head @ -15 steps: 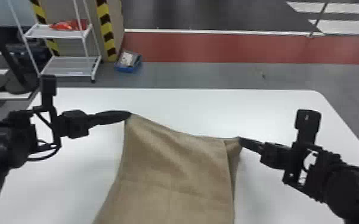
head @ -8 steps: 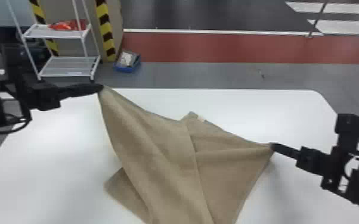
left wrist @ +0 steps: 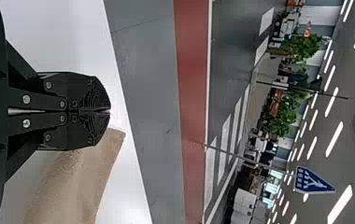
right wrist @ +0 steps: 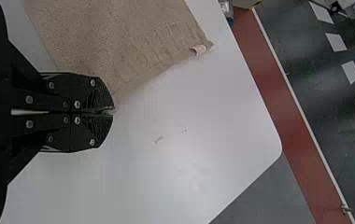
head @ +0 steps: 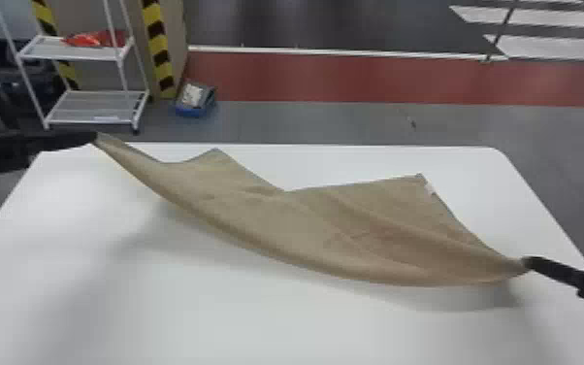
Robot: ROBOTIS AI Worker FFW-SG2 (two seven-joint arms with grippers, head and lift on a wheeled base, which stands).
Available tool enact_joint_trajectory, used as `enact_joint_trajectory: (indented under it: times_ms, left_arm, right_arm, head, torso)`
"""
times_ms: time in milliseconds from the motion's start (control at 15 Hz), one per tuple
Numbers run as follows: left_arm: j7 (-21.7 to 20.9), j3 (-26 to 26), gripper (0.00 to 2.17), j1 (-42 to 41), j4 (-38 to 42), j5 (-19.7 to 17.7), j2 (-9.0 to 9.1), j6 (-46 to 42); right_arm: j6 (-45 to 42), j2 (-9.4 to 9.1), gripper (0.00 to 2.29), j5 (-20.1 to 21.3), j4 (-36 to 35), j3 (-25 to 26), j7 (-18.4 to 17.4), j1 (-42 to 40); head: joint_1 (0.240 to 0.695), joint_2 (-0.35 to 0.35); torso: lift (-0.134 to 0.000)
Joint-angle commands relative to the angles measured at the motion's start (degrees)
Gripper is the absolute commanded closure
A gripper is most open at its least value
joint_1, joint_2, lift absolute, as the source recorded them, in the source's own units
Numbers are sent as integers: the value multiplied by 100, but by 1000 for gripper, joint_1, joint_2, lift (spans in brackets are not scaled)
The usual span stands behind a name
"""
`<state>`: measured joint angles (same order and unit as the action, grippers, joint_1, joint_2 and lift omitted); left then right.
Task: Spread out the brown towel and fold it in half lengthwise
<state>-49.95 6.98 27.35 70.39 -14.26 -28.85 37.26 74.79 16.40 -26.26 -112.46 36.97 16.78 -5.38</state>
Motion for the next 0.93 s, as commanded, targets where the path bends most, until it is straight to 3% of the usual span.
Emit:
enact_joint_trajectory:
  times_ms: [0, 267, 400, 467, 533, 600, 667, 800, 867]
  left_arm:
    - [46, 111, 1436, -327, 54, 28, -68, -3]
    - [-59, 981, 1436, -1435, 757, 11, -103, 14]
    - [-68, 1148, 1406, -1725, 906, -42, -103, -3]
    - [-68, 1156, 1170, -1795, 933, -51, -103, -3]
    - [2, 1227, 319, -1936, 1038, -77, -77, 14]
    - [64, 1271, -2, -2032, 1161, -77, -24, -3]
    - [108, 1279, -2, -2085, 1276, -86, 2, 14]
    - [117, 1385, 49, -2120, 1416, -86, 46, 14]
    - [117, 1394, 66, -2129, 1434, -86, 55, 32]
  right_arm:
    - [5, 4, 1150, -134, -154, 355, 0, -262]
    - [216, -128, 1150, -230, -655, 777, 0, -692]
    - [234, -181, 1150, -257, -725, 829, 9, -728]
    - [234, -207, 1150, -257, -725, 812, 0, -728]
    - [251, -287, 1150, -257, -751, 777, 9, -728]
    - [304, -374, 1146, -257, -831, 742, 44, -736]
    - [339, -418, 1065, -239, -945, 680, 124, -798]
    - [357, -462, 140, -28, -1121, 531, 115, -956]
    - [357, -454, 46, 165, -1217, 460, 132, -1009]
  head:
    - [695, -90]
    - [695, -100]
    - [695, -85]
    - [695, -77]
    - [695, -72]
    - [695, -68]
    - [695, -55]
    - [695, -40]
    - [695, -34]
  torso:
    - [-123]
    - [-123]
    - [-123]
    - [-123]
    - [-123]
    - [-123]
    - [-123]
    - [-123]
    - [-123]
